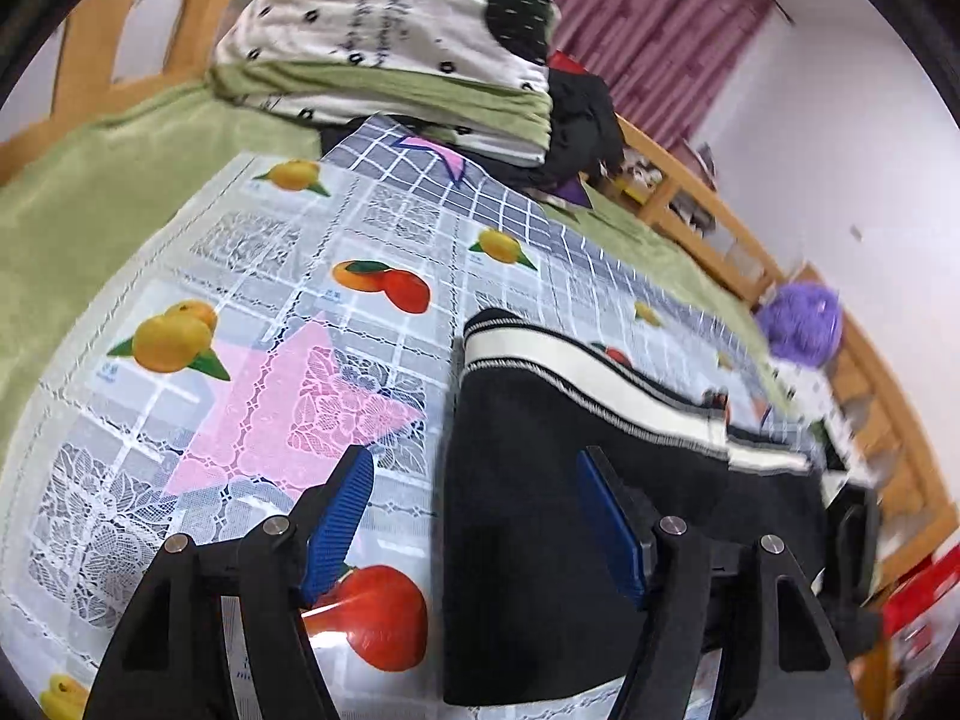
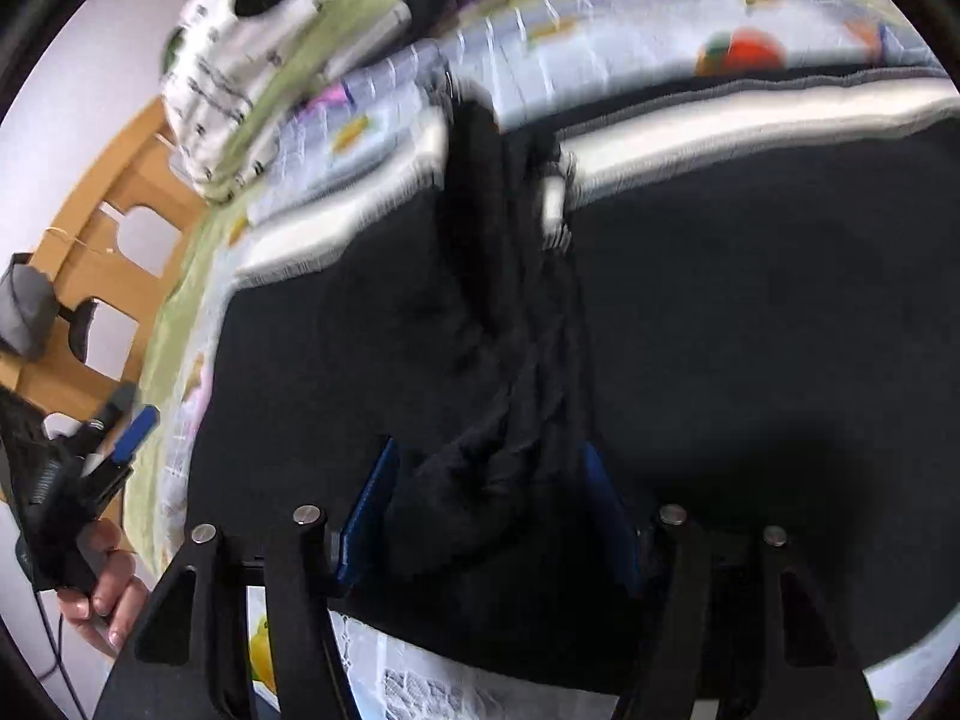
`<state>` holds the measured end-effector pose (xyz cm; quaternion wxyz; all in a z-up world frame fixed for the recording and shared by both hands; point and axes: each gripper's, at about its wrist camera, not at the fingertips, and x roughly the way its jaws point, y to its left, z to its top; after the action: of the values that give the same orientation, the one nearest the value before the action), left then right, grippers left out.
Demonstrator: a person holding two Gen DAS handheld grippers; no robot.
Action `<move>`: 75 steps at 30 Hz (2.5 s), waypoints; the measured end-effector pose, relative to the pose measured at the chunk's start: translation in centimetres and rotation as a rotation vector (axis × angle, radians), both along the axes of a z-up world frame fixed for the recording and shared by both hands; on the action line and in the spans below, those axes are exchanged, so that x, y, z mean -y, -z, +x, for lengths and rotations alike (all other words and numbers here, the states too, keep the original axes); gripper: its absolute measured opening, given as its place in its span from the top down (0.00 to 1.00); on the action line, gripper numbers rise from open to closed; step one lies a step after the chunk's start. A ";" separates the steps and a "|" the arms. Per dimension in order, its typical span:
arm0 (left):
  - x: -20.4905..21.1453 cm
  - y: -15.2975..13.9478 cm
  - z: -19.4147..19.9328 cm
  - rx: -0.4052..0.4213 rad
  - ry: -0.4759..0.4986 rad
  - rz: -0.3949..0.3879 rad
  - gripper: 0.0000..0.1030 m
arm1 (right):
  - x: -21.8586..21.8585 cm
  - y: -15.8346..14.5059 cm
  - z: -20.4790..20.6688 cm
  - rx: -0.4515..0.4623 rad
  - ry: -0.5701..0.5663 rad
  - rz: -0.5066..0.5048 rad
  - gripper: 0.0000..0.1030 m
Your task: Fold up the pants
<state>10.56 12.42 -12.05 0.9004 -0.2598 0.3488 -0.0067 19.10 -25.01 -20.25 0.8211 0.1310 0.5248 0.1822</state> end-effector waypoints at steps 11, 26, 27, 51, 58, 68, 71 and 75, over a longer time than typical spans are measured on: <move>0.5 0.1 0.3 -0.004 0.043 -0.024 0.34 | 4.7 -4.3 -2.7 0.213 0.111 -0.090 0.80; 8.0 1.1 -4.3 -0.065 0.428 0.278 0.34 | 4.5 -1.1 -3.0 0.033 0.087 -0.115 0.48; 8.6 1.3 -4.7 -0.069 0.436 0.309 0.34 | 4.5 -1.1 -3.1 0.032 0.089 -0.114 0.48; 9.8 3.9 -4.5 0.009 0.179 0.303 0.85 | 6.3 -1.0 -0.9 0.015 0.138 0.005 0.77; 8.5 5.0 -6.1 -0.041 0.229 0.224 0.90 | 5.6 -2.3 -2.9 0.081 0.070 -0.072 0.79; 7.6 3.4 -8.4 -0.037 0.297 0.241 0.92 | 7.6 -2.0 -3.0 0.025 0.087 -0.002 0.70; 7.9 1.7 -9.6 0.016 0.339 0.268 0.92 | 8.9 -2.3 -2.6 0.031 0.126 0.018 0.61; 7.7 0.8 -9.9 0.044 0.329 0.248 0.87 | 9.5 -1.5 -1.0 -0.019 0.165 0.099 0.61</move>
<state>0.65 4.74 -12.84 0.9198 -0.0862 0.3648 -0.1162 18.14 -34.52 -18.74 0.8207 0.2161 0.5105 0.1385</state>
